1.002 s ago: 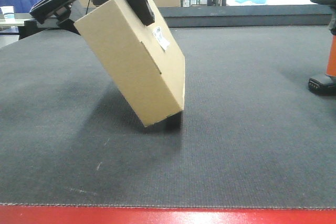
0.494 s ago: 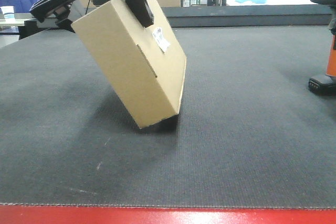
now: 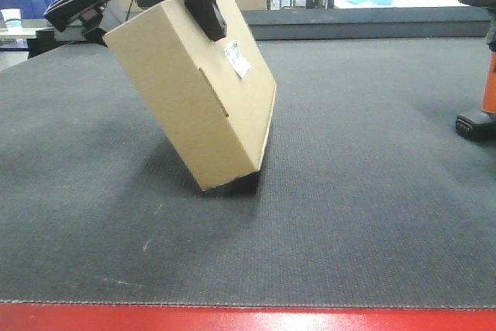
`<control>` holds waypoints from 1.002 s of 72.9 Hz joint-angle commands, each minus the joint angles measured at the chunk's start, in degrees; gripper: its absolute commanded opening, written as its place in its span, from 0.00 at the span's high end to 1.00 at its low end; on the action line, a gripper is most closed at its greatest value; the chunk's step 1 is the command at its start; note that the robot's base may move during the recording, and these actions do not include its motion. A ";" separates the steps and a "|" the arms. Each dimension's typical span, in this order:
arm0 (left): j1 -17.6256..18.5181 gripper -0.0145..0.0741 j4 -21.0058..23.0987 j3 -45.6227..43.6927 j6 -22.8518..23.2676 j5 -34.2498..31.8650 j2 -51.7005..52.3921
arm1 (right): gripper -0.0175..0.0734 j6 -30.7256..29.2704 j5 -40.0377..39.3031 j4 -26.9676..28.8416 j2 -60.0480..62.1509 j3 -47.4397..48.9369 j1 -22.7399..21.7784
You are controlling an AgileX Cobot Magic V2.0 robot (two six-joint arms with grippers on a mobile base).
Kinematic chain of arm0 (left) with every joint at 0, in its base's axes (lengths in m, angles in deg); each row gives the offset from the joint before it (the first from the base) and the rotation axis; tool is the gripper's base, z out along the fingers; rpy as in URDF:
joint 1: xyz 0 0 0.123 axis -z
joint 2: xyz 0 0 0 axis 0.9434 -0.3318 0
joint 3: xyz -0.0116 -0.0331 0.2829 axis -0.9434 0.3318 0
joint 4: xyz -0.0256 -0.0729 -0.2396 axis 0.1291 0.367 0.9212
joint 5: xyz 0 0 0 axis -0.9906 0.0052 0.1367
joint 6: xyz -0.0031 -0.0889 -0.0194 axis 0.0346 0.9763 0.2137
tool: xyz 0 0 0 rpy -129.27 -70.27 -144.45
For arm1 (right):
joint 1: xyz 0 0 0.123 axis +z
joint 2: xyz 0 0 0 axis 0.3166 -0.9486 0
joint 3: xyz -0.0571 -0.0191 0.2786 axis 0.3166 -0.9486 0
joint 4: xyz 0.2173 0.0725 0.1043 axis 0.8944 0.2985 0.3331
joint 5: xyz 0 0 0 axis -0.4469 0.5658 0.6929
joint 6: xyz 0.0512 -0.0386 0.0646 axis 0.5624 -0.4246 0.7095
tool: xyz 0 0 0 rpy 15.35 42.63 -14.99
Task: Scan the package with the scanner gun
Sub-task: 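Grasp the orange scanner gun with the right gripper and lift it, then aim the held scanner gun at the box label held by left gripper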
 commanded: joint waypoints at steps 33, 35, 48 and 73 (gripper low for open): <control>0.27 0.96 0.13 -0.20 -0.27 -2.40 -0.23 | 0.23 1.11 -1.53 -0.71 -0.11 1.08 -0.33; 0.27 0.96 0.13 -0.20 -0.27 -2.40 -0.23 | 0.22 1.11 -1.53 -0.71 -0.11 1.66 -0.33; 0.27 0.96 0.13 -0.20 -0.27 -2.40 -0.23 | 0.22 1.11 -0.91 -0.71 -0.11 5.92 -0.33; 0.27 0.96 0.79 -0.20 -0.27 -2.67 -0.23 | 0.22 0.96 0.94 -0.44 -2.15 7.72 -0.33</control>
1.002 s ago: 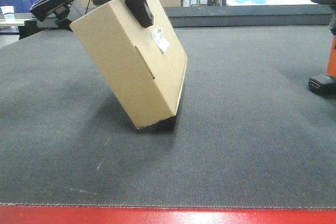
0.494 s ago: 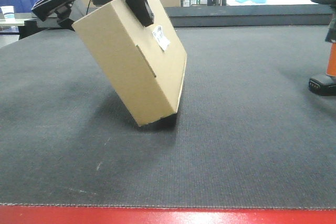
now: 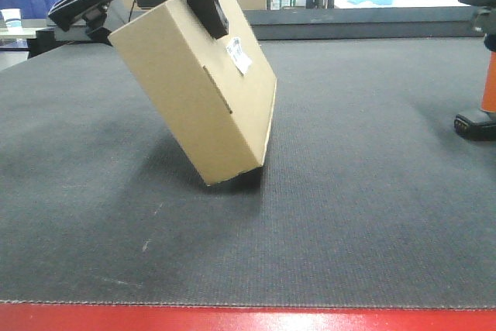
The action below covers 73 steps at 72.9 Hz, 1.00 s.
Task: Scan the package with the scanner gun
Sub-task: 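Aim the held scanner gun at the box label held by left gripper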
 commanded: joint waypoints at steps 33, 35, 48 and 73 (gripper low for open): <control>0.27 0.96 0.68 -0.20 -0.27 -1.32 0.04 | 0.23 0.01 -4.27 -1.76 -5.33 0.45 -2.61; 0.27 0.96 0.68 -0.20 -0.27 -1.47 0.04 | 0.23 0.01 -4.27 -2.30 -5.33 0.60 -2.61; 0.27 0.96 0.68 -0.20 -0.27 -2.22 0.04 | 0.23 0.01 -4.27 -3.52 -5.83 3.48 -2.61; 0.27 0.96 0.68 -0.20 -0.27 -2.22 0.04 | 0.23 0.01 -1.65 -3.84 -6.81 7.28 -2.61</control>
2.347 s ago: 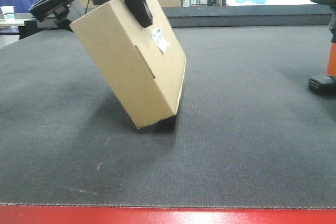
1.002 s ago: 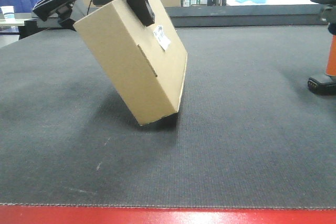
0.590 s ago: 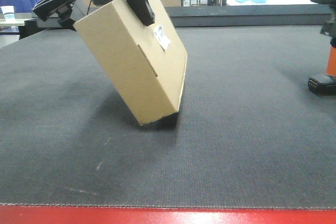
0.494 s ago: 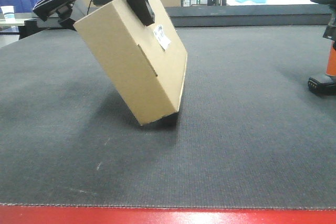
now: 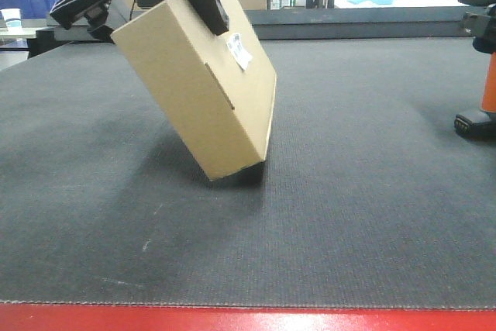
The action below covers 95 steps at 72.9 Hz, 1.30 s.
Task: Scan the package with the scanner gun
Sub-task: 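Aim the held scanner gun at the box label held by left gripper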
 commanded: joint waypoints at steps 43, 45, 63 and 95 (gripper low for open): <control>0.27 0.96 0.70 -0.20 -0.27 -1.68 0.04 | 0.99 -3.07 -0.49 0.00 -0.12 0.37 -0.23; 0.27 0.96 0.70 -0.20 -0.27 -1.82 0.04 | 0.99 -3.52 -0.49 0.00 -0.11 0.37 -0.23; 0.27 0.96 1.79 -0.20 0.10 -5.01 0.04 | 0.99 -15.11 2.88 0.36 6.08 0.37 -0.23; -1.38 0.96 2.02 -0.20 2.46 -6.58 0.04 | 0.99 -37.80 9.94 7.36 13.42 0.37 -0.23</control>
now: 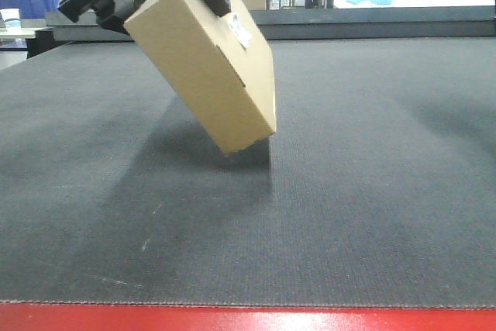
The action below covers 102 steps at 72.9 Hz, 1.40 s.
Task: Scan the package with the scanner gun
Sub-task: 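Aim the held scanner gun at the box label held by left gripper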
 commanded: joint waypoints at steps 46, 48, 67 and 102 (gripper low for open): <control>-0.69 0.96 0.71 -0.20 0.61 0.71 0.08 | 0.99 31.26 -13.43 0.99 -4.80 0.37 -0.12; -0.69 0.96 0.71 -0.20 0.61 0.85 0.08 | 0.99 32.21 -14.72 0.99 -5.85 0.37 -0.12; -0.69 0.96 0.71 -0.20 0.61 1.35 0.08 | 0.99 34.91 -15.61 0.68 -11.34 0.37 -0.12; -0.69 0.96 0.71 -0.20 0.61 1.35 0.08 | 0.98 34.91 -15.61 0.68 -11.59 0.37 -0.12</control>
